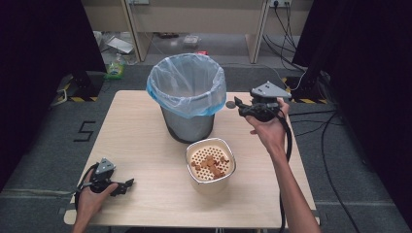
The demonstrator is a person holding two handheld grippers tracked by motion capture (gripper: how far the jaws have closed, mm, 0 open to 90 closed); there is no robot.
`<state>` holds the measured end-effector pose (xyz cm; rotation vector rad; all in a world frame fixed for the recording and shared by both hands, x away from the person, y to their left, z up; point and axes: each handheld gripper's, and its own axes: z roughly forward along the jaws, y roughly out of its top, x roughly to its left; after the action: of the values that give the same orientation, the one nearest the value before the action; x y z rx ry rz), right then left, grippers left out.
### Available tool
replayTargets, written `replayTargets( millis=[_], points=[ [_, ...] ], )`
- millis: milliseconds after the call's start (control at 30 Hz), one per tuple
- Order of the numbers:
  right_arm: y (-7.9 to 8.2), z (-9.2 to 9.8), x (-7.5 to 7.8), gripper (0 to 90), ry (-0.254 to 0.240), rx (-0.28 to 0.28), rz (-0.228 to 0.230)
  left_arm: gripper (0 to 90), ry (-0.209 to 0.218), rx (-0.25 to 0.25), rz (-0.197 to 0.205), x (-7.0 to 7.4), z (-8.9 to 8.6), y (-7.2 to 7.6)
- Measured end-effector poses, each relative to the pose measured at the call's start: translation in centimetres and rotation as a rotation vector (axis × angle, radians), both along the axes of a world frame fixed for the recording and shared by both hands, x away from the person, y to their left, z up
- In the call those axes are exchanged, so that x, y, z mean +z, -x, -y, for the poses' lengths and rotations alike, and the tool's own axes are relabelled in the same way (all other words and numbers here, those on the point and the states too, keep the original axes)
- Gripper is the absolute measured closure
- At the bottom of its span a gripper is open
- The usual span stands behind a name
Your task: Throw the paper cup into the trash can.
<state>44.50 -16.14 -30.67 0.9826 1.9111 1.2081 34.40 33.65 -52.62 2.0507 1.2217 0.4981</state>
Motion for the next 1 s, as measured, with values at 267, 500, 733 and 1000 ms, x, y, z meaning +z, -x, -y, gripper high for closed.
replayTargets(
  millis=[267, 500, 733, 1000],
  points=[
    [1.8, 2.7, -3.6, 40.9, 0.007, -0.027, -0.048, 0.0, 0.0, 0.001, 0.0, 0.0, 0.0, 0.0],
    [3.2, 4.4, -6.5, 40.4, 0.009, -0.047, -0.085, 0.0, 0.0, 0.002, 0.001, 0.0, 0.0, 0.0],
    [4.7, 4.9, -9.5, 39.3, 0.027, -0.054, -0.119, 0.0, -0.001, 0.002, 0.001, 0.0, 0.0, 0.1],
    [6.3, 5.5, -13.7, 38.6, 0.036, -0.061, -0.196, 0.0, 0.0, 0.004, 0.001, 0.0, 0.0, 0.1]
  ],
)
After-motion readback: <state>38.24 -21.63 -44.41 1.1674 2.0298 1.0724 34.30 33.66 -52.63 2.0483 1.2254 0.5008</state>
